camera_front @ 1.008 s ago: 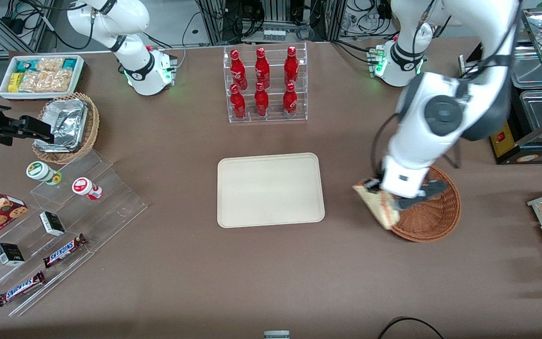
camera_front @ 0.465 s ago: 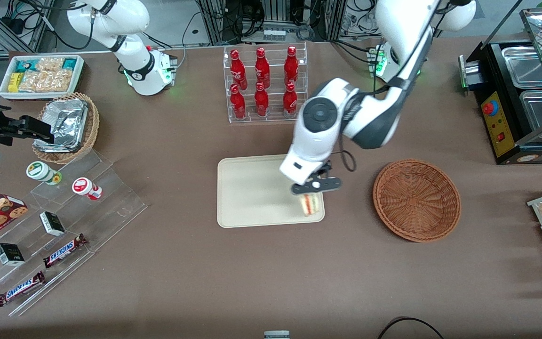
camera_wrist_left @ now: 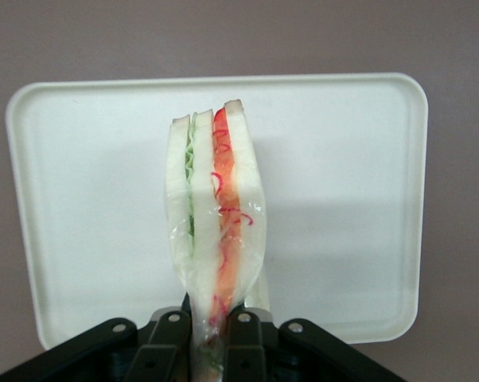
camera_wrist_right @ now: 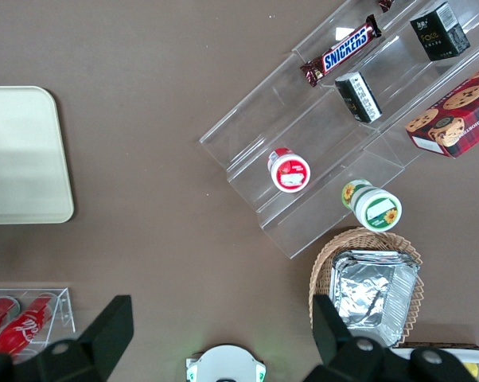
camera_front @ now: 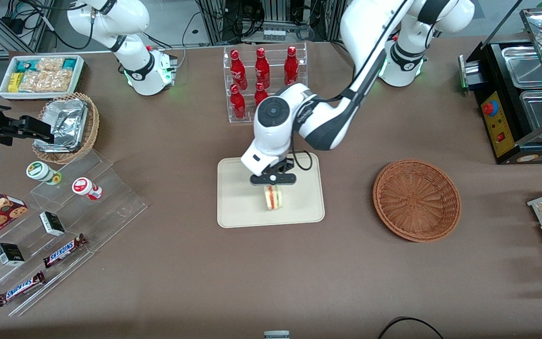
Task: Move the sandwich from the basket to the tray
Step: 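Lower the sandwich onto the tray and open the left gripper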
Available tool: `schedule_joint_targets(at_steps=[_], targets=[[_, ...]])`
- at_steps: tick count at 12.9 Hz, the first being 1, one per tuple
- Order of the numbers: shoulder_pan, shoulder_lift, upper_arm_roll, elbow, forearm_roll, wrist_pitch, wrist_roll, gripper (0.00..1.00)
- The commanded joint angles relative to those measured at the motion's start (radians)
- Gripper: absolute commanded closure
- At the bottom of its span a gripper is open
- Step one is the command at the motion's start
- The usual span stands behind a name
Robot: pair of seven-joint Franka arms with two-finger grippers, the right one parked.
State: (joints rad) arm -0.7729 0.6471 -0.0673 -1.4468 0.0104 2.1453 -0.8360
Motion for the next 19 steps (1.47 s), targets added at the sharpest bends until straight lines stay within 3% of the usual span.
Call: schedule_joint_targets(at_steps=[1, 3, 9, 11, 15, 19], targets=[[-0.026, 0.058, 0.017, 0.039, 0.019, 0.027, 0.005, 1.00], [-0.049, 0.081, 0.015, 0.031, 0.072, 0.030, 0.017, 1.00], [-0.072, 0.135, 0.015, 0.031, 0.082, 0.038, 0.017, 1.00], [-0.071, 0.135, 0.017, 0.031, 0.083, 0.038, 0.020, 0.01], [-0.063, 0.092, 0.020, 0.046, 0.080, 0.036, 0.006, 0.00], [-0.040, -0.038, 0.040, 0.043, 0.074, 0.002, -0.056, 0.00]])
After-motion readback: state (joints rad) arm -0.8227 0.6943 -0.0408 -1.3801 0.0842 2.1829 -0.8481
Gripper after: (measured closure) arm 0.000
